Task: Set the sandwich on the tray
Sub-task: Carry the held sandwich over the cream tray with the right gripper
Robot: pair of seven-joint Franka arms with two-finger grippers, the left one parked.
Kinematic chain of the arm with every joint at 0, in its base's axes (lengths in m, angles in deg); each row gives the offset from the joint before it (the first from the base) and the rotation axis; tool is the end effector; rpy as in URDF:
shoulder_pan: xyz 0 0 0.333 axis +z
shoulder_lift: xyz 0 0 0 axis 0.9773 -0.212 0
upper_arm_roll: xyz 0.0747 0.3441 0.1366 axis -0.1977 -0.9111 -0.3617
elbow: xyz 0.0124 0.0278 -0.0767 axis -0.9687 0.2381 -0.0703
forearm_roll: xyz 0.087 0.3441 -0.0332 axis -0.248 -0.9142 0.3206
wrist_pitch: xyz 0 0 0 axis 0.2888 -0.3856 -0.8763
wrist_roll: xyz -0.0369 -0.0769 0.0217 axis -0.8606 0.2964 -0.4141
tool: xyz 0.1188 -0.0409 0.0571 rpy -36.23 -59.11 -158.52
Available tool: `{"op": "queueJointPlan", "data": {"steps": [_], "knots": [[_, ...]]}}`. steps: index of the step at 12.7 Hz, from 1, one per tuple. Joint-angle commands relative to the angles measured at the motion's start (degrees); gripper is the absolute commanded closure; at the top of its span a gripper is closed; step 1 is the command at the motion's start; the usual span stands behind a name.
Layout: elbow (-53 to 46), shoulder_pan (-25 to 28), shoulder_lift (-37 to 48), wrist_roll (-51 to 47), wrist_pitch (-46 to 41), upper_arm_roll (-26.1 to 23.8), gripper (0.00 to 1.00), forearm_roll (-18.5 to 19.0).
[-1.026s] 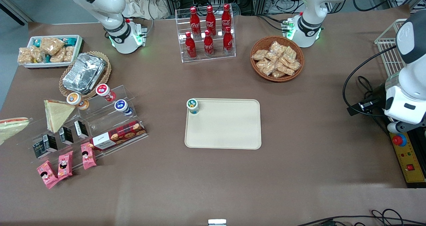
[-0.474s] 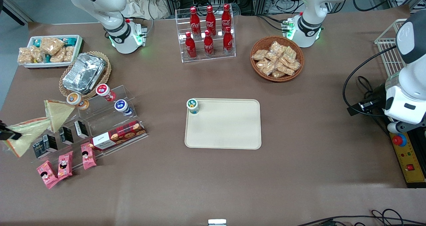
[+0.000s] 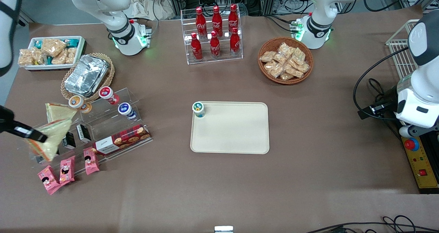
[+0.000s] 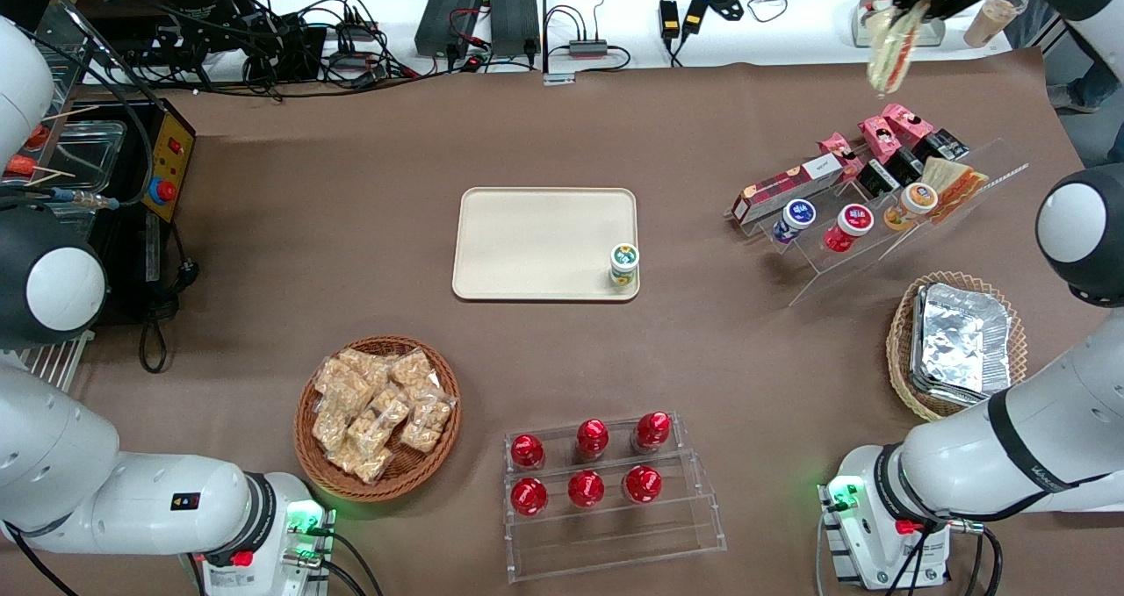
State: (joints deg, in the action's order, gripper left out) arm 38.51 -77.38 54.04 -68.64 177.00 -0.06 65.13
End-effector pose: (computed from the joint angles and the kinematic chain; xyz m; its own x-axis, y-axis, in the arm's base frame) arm 0.6257 -0.0209 0.6105 0.9476 -0.3145 0.0558 -0.3067 -0.9447 -0.1163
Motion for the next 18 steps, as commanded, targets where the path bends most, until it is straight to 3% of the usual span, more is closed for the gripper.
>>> {"op": "queueJointPlan", "data": {"steps": [1, 3, 6, 10, 12, 15, 18], "knots": [[-1.7, 1.8, -0.3, 5.8, -2.4, -2.0, 0.76, 0.4], [-1.7, 2.2, -0.3, 12.1, -2.1, -5.2, 0.76, 0.6], [-1.7, 7.5, -1.5, 15.3, -0.2, -8.1, 0.76, 0.7], [-1.8, 17.9, -4.9, 20.1, 5.5, -8.4, 0.76, 1.3], [-1.8, 23.2, -7.3, 20.2, 9.5, -8.4, 0.76, 3.7], [-2.0, 28.5, -11.5, 23.0, 15.6, -8.4, 0.76, 3.9], [-2.0, 32.4, -15.6, 25.1, 20.7, -8.5, 0.76, 9.6]]}}
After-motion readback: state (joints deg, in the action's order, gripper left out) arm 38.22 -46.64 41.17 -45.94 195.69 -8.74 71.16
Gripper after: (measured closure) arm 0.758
